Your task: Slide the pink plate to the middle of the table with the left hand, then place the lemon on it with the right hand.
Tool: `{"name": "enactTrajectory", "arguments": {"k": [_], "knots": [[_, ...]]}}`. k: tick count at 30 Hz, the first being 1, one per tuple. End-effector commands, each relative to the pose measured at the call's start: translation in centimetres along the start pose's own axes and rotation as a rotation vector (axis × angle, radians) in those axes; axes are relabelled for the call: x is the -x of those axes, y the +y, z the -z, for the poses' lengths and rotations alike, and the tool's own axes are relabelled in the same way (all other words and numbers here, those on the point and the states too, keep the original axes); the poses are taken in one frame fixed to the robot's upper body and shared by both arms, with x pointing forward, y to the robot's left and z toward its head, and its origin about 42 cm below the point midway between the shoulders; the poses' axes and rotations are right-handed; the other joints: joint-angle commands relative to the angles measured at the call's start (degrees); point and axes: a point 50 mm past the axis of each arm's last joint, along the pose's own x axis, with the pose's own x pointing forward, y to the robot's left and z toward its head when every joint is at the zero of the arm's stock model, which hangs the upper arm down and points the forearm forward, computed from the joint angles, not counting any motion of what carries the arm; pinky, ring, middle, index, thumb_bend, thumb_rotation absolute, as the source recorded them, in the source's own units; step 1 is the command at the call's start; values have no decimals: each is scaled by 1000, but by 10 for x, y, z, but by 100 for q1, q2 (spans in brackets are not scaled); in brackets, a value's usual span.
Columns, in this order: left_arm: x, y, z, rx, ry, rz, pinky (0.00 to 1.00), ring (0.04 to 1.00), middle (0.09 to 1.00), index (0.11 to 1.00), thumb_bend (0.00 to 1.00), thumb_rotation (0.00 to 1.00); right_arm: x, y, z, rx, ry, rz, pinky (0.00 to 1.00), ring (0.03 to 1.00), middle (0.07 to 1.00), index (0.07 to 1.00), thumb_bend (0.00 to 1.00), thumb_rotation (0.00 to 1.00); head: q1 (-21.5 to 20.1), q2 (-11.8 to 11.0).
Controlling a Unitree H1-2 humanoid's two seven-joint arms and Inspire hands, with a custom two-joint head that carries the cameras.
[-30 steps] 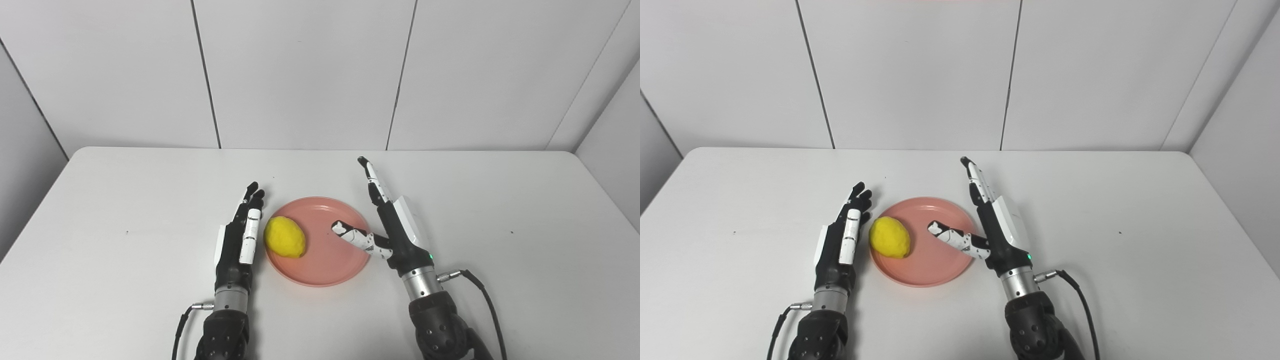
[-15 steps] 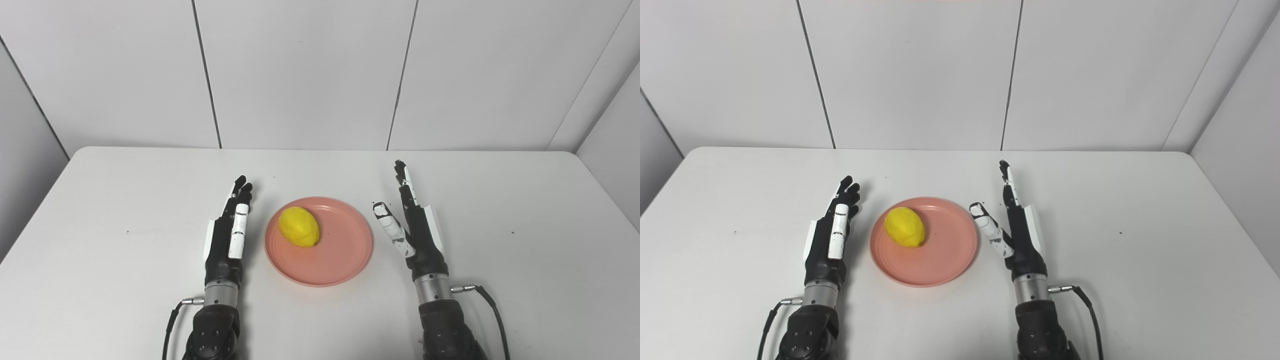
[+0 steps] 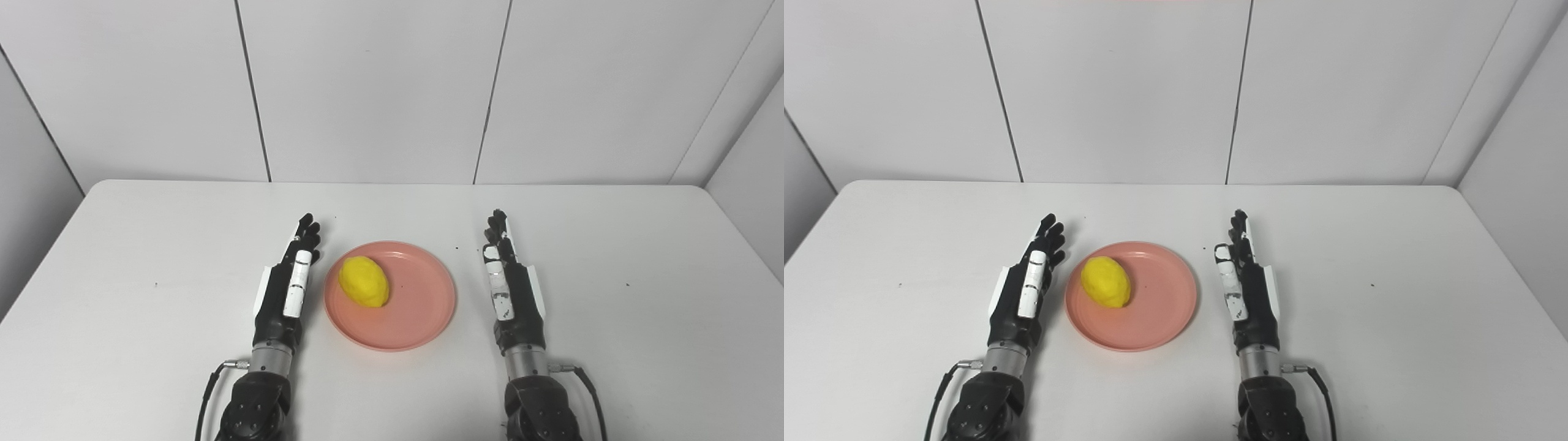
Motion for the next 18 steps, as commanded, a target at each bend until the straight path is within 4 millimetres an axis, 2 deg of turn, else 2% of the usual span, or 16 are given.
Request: {"name": "enactTrajectory", "arguments": {"k": [1,8,18], "knots": [[-10,-2,-10,5,-48,30,936,947,947,942,635,1000,-9,7,-14,-34,-48,-23,1000,1000,1000,1000,676,1000,8,-22],[-10,-2,-8,8,-42,36,939,946,949,947,597,1000,-10,7,-11,-67,-9,-46,1000,1000,1000,1000,697,1000,1,-55],[-9,-3,-9,-2,-31,25,967,960,962,958,612,1000,-15,11,-15,-76,19,-100,1000,1000,1000,1000,722,1000,18,-51]]}}
